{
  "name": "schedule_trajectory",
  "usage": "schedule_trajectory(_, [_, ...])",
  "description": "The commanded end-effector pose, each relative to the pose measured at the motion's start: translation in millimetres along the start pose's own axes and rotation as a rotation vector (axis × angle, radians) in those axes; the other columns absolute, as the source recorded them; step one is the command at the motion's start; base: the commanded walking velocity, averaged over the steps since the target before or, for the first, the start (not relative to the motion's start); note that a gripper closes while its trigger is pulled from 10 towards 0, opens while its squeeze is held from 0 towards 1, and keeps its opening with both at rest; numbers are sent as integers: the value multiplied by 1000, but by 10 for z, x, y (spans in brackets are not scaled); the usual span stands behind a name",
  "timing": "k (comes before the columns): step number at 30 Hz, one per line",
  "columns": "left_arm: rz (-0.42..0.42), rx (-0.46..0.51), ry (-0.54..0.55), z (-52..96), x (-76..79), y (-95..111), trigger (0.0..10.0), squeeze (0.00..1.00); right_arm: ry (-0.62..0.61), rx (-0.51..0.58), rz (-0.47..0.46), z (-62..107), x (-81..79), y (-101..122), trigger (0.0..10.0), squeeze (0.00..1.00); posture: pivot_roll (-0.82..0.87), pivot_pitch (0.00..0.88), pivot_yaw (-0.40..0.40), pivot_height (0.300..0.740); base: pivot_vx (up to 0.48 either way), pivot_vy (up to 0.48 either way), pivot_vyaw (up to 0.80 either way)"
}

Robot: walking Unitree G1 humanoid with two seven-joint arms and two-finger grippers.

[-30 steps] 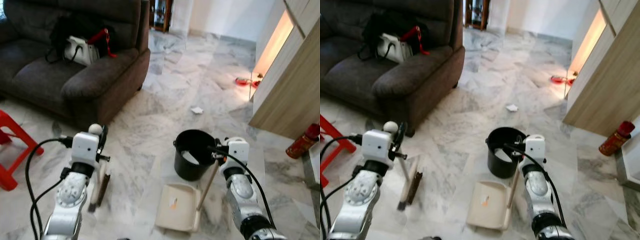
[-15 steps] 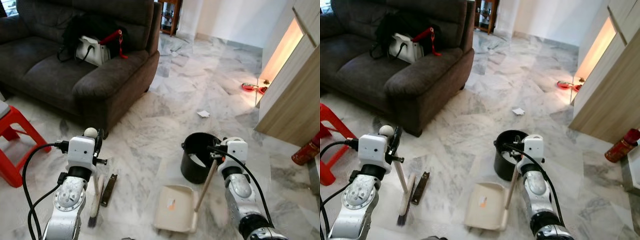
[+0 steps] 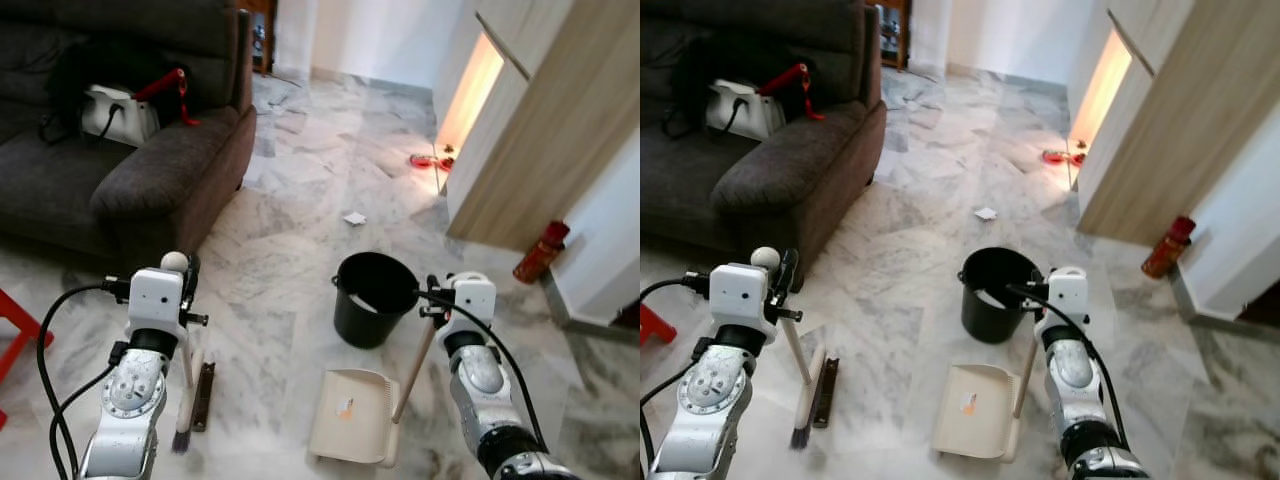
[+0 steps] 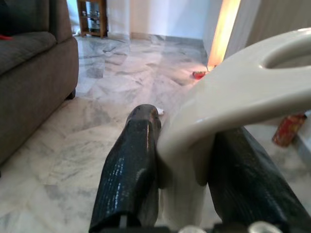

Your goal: Sweep floor

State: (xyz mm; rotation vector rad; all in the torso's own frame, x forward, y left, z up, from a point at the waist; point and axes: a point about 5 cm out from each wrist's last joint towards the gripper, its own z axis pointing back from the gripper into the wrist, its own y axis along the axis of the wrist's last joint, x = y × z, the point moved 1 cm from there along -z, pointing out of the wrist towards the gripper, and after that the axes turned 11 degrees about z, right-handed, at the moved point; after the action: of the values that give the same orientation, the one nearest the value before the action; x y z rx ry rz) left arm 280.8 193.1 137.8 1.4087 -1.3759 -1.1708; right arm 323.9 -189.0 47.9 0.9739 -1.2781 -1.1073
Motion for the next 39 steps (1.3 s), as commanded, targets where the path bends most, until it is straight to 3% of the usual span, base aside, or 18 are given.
schedule_trajectory(1, [-21,61,-5,-31,3,146,10000,0,-6,34,-9,-46,-2,90,10000,0,125,15,-102,740,0,431,0])
schedule_trajectory(16, [-19,65,4,-21,9,162,10000,0,14,49,5,-55,-20,115,10000,0,126,21,-110,740,0,424,0])
schedule_trajectory(20, [-5,40,-12,10,58,100,10000,0,23,56,15,-66,-31,134,10000,0,124,19,-110,740,0,0,744])
schedule_trajectory(39, [40,31,-13,48,90,76,10000,0,16,52,-5,-87,-30,148,10000,0,128,0,-109,740,0,0,0])
